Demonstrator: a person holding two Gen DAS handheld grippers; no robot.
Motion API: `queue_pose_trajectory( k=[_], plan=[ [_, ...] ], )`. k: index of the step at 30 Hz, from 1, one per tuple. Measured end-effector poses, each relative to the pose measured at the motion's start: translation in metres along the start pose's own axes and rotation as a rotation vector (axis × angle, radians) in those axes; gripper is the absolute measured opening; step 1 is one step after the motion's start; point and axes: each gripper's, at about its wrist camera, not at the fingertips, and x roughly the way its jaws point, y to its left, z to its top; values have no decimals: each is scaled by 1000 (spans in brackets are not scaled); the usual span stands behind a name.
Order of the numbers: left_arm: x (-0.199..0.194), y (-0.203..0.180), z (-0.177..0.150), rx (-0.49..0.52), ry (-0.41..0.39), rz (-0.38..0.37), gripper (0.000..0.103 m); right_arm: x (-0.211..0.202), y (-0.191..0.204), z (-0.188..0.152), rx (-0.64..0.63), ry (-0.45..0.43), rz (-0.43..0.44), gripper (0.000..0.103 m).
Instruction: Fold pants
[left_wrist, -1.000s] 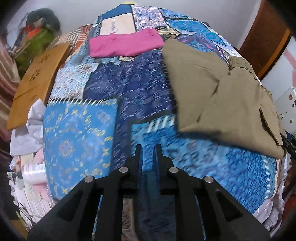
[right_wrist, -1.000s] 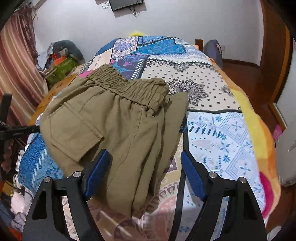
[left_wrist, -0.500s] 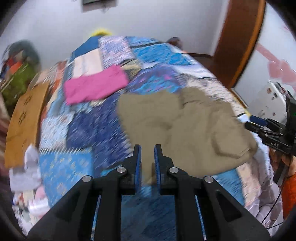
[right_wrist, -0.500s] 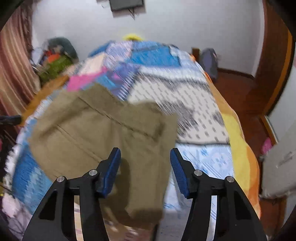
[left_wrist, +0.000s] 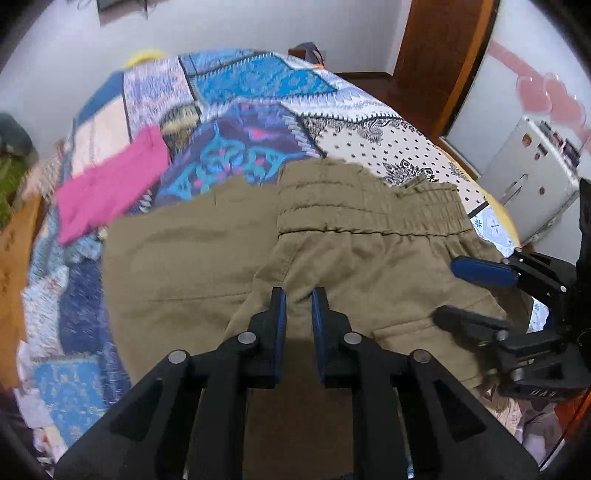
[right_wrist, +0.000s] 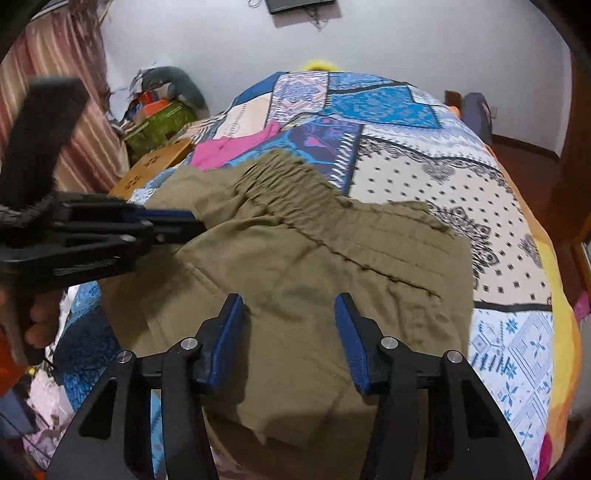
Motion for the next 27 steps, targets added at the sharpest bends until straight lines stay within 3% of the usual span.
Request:
queue_pose_trajectory(
  k=[8,12,15,17,19,23,27],
  plan=[
    [-28,16,-12,-14,-31,-52,19,-32,-21,-13,56,-7,-54,49],
    [-54,38,-15,-47,-75,-12,22,-57,-32,-15,87,-33,-106,49],
    [-72,60,-20,-74,-94,28,37,-72,-34,-13,83,-36,-179,49],
    [-85,74,-26,-91,-124,64,53,-78,-37,-13,90,-43,-198,49],
    [-94,85,-31,-108,-140,82,61,-82,-40,-14,103,-42,-214,54],
    [-98,101,-42,-142,-151,86,75,-79,-42,-19,108,-44,-256,66],
    [-81,102,-49,-148,-113,65,76,-73,-46,-25,130,-50,-235,76]
  ],
)
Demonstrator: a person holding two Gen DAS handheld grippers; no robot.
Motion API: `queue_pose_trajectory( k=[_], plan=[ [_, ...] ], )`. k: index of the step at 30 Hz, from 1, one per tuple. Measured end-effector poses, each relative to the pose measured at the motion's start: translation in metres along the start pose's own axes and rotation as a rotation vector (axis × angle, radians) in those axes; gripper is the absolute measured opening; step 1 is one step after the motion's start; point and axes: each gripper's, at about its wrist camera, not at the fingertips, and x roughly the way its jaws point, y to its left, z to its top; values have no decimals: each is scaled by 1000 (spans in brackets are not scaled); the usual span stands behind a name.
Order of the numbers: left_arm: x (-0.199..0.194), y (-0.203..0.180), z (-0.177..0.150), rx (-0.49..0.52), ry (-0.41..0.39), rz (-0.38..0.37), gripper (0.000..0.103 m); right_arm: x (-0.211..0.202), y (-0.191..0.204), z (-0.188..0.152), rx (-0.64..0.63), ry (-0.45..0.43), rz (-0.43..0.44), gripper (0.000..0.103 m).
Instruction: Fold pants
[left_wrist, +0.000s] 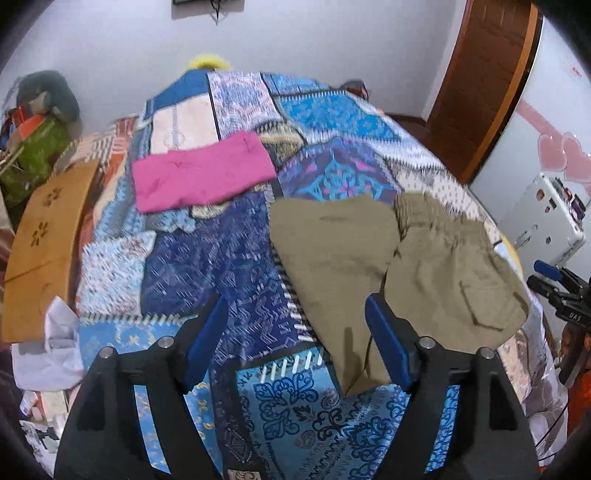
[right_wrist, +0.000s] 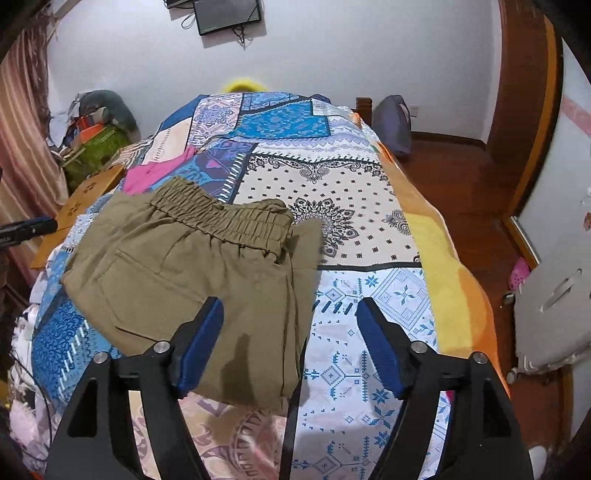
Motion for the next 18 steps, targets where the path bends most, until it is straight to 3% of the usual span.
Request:
queue_pose_trajectory(
  k=[3,10,15,18],
  plan=[
    [19,-6,-6,14,21,-11,75,13,-5,-3,61,26,61,76],
    [55,-14,-9,19,103,-82,62,52,-20,-7,171,145,153,77],
    [65,-17,-6,14,102,-130,60,59,-25,-4,178,157,208,77],
    [67,-22,-2,23,93,-154,52,60,-24,-3,180,145,244,71]
  ],
)
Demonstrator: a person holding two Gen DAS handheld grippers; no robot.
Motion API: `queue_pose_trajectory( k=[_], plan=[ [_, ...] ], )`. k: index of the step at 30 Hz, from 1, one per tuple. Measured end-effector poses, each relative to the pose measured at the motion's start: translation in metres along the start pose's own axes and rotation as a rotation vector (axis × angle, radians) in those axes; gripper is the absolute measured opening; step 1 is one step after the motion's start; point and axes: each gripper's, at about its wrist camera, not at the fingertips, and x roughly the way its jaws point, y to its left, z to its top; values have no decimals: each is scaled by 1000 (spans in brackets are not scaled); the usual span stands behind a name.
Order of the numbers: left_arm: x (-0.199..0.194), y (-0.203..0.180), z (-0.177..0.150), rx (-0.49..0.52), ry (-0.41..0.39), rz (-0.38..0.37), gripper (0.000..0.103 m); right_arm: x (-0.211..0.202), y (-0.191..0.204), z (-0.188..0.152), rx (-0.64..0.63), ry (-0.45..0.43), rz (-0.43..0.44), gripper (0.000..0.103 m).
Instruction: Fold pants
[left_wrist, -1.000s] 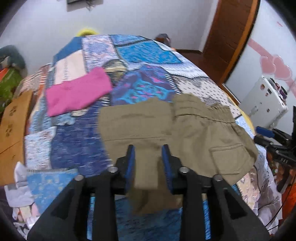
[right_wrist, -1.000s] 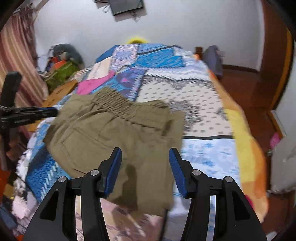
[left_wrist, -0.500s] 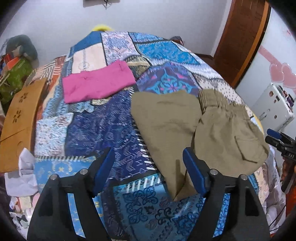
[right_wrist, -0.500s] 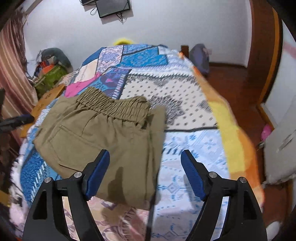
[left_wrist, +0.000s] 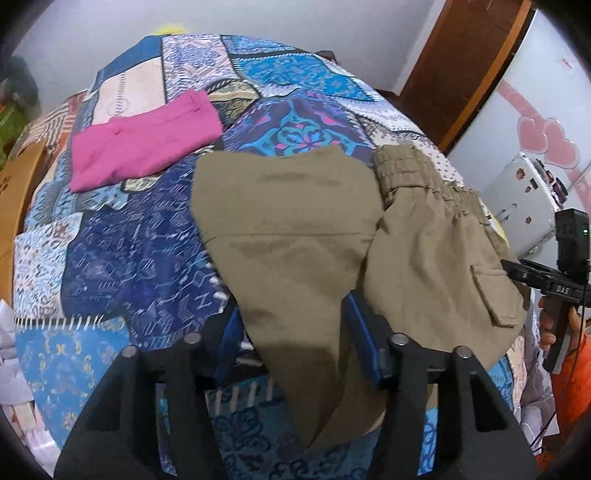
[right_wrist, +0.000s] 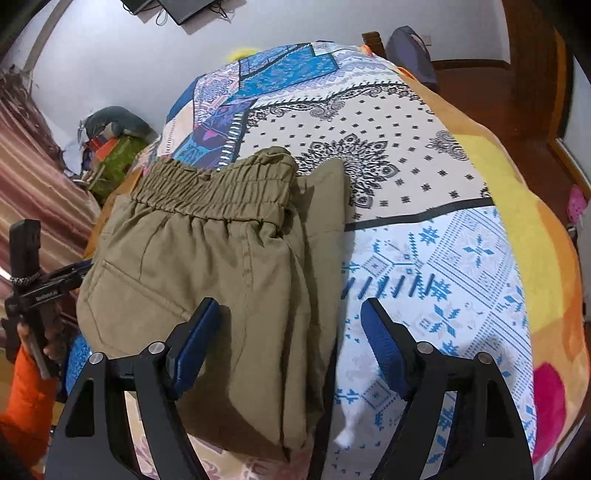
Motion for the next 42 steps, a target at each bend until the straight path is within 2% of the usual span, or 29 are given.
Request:
queue_pose_trajectory(
  k=[1,5,11,17,19,21,22,23,25,28,30,35,42],
  plan=[
    [1,-1,2,-1,-1,-10,49,2,0,2,-1,0,12,66],
    [2,1,10,-31,5,-46,43,9,2,9,-1,-5,35,61],
    [-6,10,1,-91,19,-118,43,4,-4,7,23,6,64,49],
    [-2,4,2,-74,26,-106,42,5,0,5,-5,24,71,45],
    [3,2,8,-65,24,-100,42,9,3,10,-18,12,70,40],
    [8,1,16,-68,15,-76,36,13,4,13,-24,-5,62,33],
    [10,-2,20,-54,7,-23,16,14,4,16,-26,-14,55,27],
    [12,-4,23,-37,4,19,7,13,6,18,-33,-23,49,24],
    [11,-9,27,-20,-3,64,7,9,12,23,-69,-44,29,17],
    [3,-24,30,53,-43,163,6,4,25,29,-153,-54,-14,14],
    [-5,-30,32,83,-72,193,6,0,32,34,-193,-57,-31,14],
    [-37,-41,46,113,-159,215,5,-17,50,55,-282,-98,-62,13],
    [-71,-45,73,131,-241,259,5,-32,92,84,-425,-184,-111,12]
  ],
)
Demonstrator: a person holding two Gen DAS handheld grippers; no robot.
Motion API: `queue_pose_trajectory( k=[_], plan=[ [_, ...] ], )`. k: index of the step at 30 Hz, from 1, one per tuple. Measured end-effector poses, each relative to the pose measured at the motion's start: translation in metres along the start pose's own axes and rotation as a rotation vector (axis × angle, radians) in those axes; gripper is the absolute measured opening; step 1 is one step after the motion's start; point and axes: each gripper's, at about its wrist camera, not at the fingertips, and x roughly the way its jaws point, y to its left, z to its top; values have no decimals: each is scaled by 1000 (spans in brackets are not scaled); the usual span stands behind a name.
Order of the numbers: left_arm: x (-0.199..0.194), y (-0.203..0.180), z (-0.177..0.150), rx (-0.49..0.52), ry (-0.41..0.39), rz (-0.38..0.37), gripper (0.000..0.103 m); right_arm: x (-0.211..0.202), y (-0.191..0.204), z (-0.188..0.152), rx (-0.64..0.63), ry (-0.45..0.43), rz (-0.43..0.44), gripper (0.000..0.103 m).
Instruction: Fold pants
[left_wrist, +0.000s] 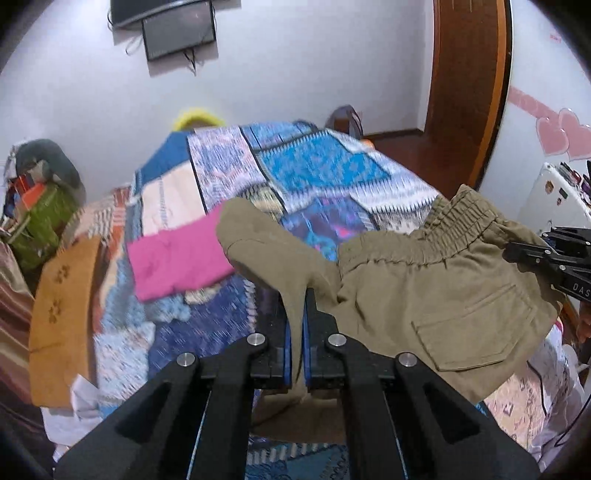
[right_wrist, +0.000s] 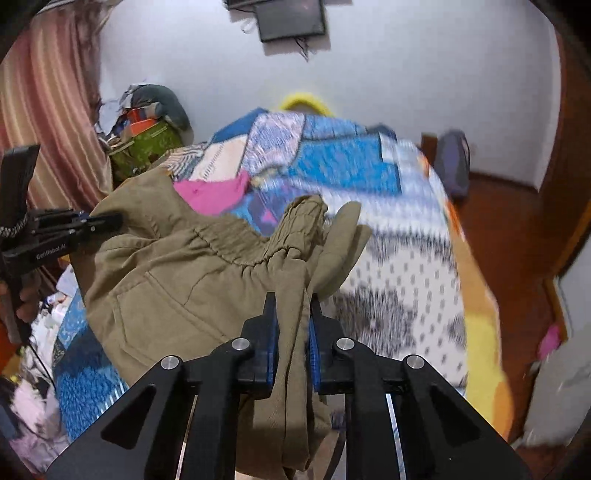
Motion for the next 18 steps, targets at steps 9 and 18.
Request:
queue_pose_trajectory(
  k=[9,18],
  plan=[
    [-26,34,35,3,-108,110,4,11,24,60,-97,-112,-28,12],
    [-15,86,67,-28,-151,212,4,56,49,116,-150,-193,-20,11]
  ],
)
